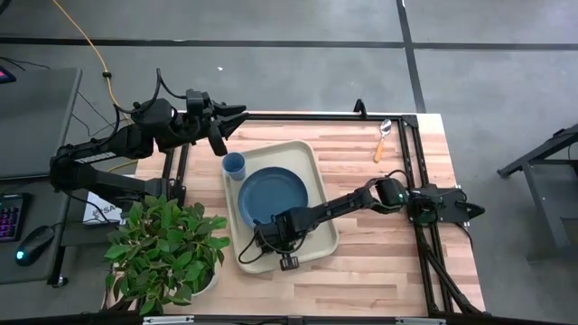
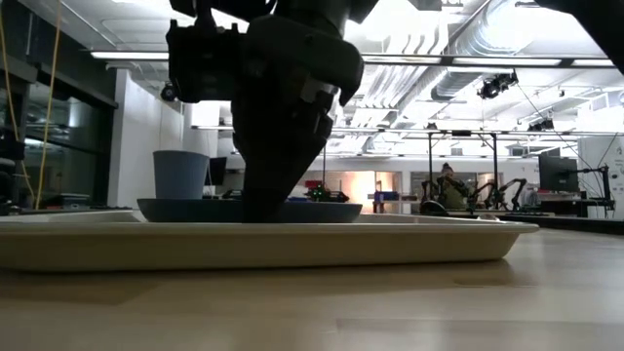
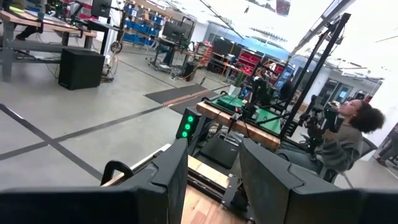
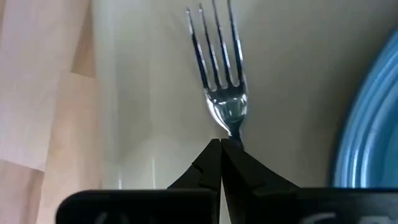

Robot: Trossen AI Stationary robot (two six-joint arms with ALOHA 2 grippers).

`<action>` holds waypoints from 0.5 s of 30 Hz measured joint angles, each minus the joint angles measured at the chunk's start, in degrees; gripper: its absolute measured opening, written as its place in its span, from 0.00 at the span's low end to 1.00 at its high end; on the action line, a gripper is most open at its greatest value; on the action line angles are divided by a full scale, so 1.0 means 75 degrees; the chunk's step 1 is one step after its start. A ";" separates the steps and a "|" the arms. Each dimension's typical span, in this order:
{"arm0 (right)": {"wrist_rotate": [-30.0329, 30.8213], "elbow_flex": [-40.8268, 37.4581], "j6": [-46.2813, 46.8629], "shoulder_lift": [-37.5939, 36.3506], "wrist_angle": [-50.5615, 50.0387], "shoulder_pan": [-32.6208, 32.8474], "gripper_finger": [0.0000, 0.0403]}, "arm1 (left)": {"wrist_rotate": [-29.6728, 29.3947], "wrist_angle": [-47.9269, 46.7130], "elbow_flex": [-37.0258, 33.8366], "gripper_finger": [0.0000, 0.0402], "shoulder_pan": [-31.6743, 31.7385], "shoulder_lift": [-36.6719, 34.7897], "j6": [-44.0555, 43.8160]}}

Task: Pick and place plate/cup/fork/spoon on tray
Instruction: Put the orange fork on the white serving tray to the left of the blue plate

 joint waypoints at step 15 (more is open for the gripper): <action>0.0398 0.0000 0.0580 0.0003 0.0061 -0.0074 0.00 | 0.0000 0.0003 0.0000 0.32 0.0000 0.0000 -0.0003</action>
